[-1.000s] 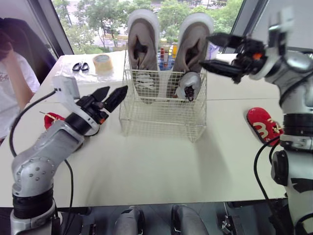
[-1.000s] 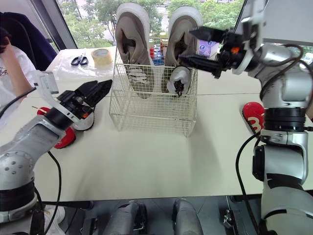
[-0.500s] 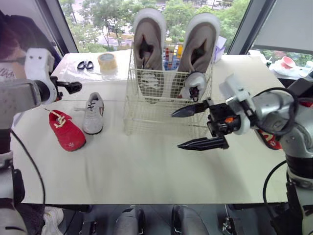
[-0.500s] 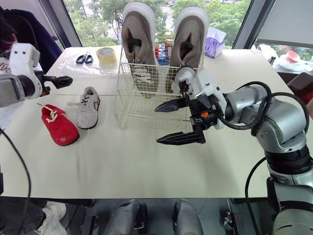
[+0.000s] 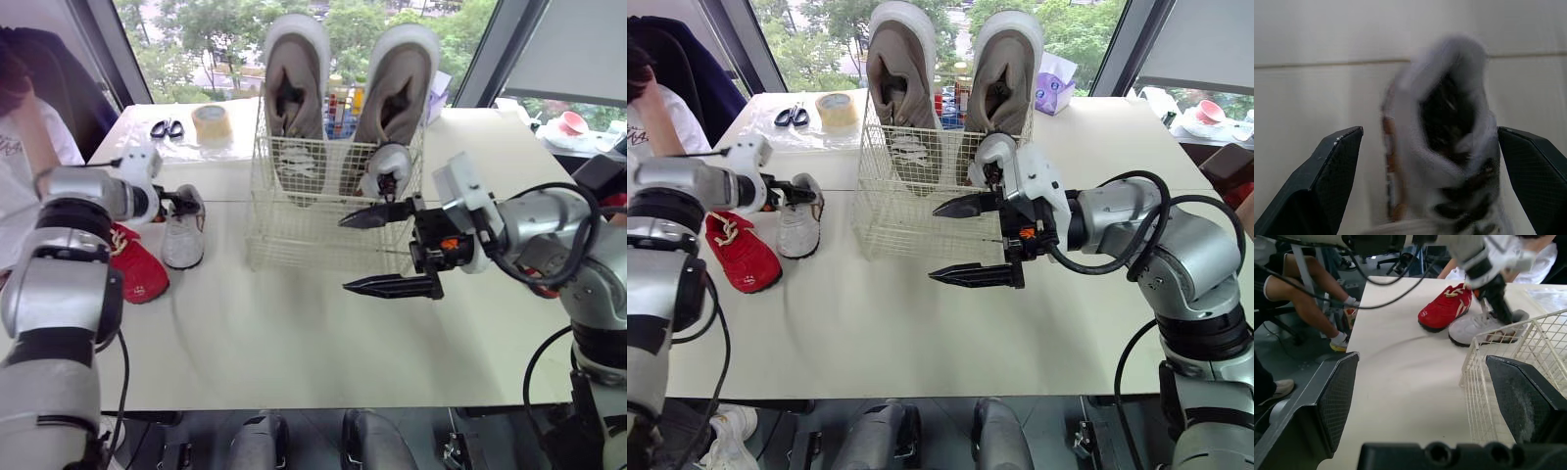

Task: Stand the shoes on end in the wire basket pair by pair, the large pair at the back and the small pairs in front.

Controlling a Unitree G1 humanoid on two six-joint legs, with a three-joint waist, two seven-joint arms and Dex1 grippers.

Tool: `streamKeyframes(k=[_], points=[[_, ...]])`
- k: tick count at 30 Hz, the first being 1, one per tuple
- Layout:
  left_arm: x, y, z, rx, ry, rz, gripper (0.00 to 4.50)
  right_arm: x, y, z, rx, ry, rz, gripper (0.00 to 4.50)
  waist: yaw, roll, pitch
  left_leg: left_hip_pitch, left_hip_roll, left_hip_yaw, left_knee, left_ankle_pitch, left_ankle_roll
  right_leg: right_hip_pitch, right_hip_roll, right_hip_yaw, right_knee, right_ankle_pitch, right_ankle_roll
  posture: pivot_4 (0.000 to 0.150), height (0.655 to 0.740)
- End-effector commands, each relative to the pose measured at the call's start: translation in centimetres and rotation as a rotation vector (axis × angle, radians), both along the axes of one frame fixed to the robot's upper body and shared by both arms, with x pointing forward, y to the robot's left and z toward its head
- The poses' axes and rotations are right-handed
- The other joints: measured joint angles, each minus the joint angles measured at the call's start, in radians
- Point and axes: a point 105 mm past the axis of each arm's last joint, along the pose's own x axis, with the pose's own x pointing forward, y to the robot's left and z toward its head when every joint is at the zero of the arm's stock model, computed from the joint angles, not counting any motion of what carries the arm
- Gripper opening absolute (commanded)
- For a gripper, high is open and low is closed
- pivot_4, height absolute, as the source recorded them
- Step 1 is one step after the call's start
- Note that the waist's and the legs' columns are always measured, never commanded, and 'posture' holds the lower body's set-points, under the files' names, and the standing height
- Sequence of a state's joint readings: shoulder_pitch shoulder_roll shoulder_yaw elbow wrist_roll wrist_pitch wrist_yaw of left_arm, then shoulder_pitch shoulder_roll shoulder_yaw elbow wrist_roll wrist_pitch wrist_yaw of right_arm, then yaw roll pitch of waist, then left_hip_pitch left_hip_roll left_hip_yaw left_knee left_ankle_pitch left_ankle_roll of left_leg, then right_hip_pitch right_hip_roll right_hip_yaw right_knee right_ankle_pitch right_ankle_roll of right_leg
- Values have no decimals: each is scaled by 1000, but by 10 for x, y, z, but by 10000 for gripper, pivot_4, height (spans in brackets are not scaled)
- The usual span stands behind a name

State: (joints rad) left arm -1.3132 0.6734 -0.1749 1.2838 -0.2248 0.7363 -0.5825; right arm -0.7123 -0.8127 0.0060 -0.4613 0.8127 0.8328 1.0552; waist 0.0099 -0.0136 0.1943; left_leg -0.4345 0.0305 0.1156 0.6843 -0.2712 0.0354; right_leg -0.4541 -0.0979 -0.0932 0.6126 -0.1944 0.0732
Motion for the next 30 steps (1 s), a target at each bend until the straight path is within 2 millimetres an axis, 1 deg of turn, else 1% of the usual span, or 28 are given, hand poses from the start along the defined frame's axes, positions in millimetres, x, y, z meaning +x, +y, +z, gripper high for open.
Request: streamKeyframes(k=[1,2,3,4,6,8,10,11,13,14,15,17,18,19,20,21,22,23,24,25,26,27,28,29,30], points=[[2,9,5,55,-34,17,32408,-7,-3,11,25,-53,-18,45000,1,-1,-1,-5,0,0,1,1,-1,-6,0,0,2,0,0,1500,7400],[3,9,4,51,-35,26,27899,-8,-4,11,27,-54,-27,45000,2,-1,-1,-7,0,0,2,4,-7,-8,0,0,2,0,0,1500,7400],[3,8,4,50,-36,24,23093,-8,-5,11,28,-56,-41,45000,3,-1,-1,-6,0,0,2,5,-7,-7,0,0,3,0,0,1500,7400],[4,6,4,49,-37,21,18933,-7,-6,11,29,-57,-51,45000,3,-1,-1,-6,0,0,2,5,-7,-7,0,0,3,0,0,1500,7400],[5,3,5,42,-41,13,12217,-7,-8,11,29,-57,-65,45000,4,-1,-1,-6,0,-1,2,2,-2,-6,0,0,3,0,0,1500,7400],[6,1,6,37,-45,12,6862,-7,-9,11,30,-55,-71,45000,4,-2,-1,-6,0,-2,3,2,-2,-6,0,0,3,0,0,1500,7400],[8,0,12,24,-66,17,3728,-6,-10,11,27,-55,-77,45000,3,-2,-1,-6,0,-2,4,2,-1,-6,0,0,3,0,0,1500,7400],[11,-1,28,-8,-123,24,3640,-5,-11,11,25,-58,-83,45000,3,-2,-1,-6,0,-2,5,2,-1,-6,0,0,4,0,0,1500,7400],[16,-4,54,-65,-213,33,3640,-3,-13,12,22,-62,-93,45000,3,-2,-1,-7,0,-3,5,2,-1,-6,1,-1,4,0,0,1500,7400],[19,-7,72,-130,-272,39,3640,-1,-14,12,21,-65,-100,45000,3,-2,0,-9,1,-4,7,2,-1,-7,1,-1,5,0,0,1500,7400],[21,-10,95,-174,-354,39,3640,0,-15,13,21,-68,-109,45000,4,-4,0,-10,1,-4,8,2,0,-7,1,-2,5,0,0,1500,7400],[23,-11,128,-233,-477,53,3640,2,-17,14,21,-72,-122,45000,4,-7,2,-12,1,-5,11,1,1,-7,1,-3,5,0,0,1500,7400],[21,-7,159,-261,-611,89,3640,4,-19,17,36,-68,-135,45000,3,-7,2,-13,1,-5,12,1,1,-7,1,-3,5,1,0,1500,7400],[18,-3,179,-284,-699,120,3640,5,-21,19,46,-64,-143,45000,2,-7,2,-13,1,-5,13,1,2,-6,0,-3,4,1,0,1500,7400],[11,2,204,-315,-821,163,3640,6,-24,22,63,-53,-154,45000,1,-7,2,-13,0,-4,14,1,2,-6,-1,-3,4,1,1,1500,7400],[-1,3,231,-394,-956,209,3640,7,-28,28,88,-39,-163,45000,0,-7,2,-13,0,-4,14,1,1,-6,-2,-2,3,2,3,1500,7400],[-16,0,251,-461,-1078,222,3640,8,-31,34,111,-27,-168,45000,0,-7,2,-13,0,-4,14,1,0,-5,-2,-2,2,3,4,1500,7400],[-36,-8,270,-490,-1213,192,3640,9,-33,39,131,-17,-168,45000,0,-7,2,-13,-1,-3,14,1,0,-5,-3,-1,2,3,4,1500,7400],[-63,-27,287,-510,-1377,111,3640,11,-34,46,147,-13,-163,45000,1,-6,2,-13,-1,-3,14,1,0,-5,-4,-1,3,3,5,1500,7400],[-82,-47,293,-511,-1467,48,3640,12,-35,50,154,-12,-161,45000,0,-6,2,-11,-2,-2,13,1,0,-3,-4,-1,3,4,6,1500,7400],[-97,-63,295,-478,-1530,18,3640,14,-35,53,156,-12,-160,45000,3,-6,2,-11,-2,-2,13,1,0,-2,-5,0,3,4,6,1500,7400],[-104,-77,295,-442,-1572,4,3640,15,-35,57,159,-9,-151,45000,5,-6,2,-10,-2,-2,14,1,0,-1,-5,0,3,4,6,1500,7400],[-106,-92,293,-402,-1586,3,3640,13,-33,63,172,-6,-129,45000,8,-6,2,-9,-3,-2,14,1,0,1,-5,-1,2,5,7,1500,7400],[-109,-109,292,-399,-1602,-26,3640,8,-31,72,192,-2,-94,45000,9,-6,2,-8,-3,-3,15,1,0,2,-4,-1,0,5,7,1500,7400],[-114,-130,288,-362,-1627,-88,3640,2,-27,82,218,3,-51,45000,9,-6,2,-7,-3,-3,15,1,0,4,-4,-1,0,5,7,1500,7400]])
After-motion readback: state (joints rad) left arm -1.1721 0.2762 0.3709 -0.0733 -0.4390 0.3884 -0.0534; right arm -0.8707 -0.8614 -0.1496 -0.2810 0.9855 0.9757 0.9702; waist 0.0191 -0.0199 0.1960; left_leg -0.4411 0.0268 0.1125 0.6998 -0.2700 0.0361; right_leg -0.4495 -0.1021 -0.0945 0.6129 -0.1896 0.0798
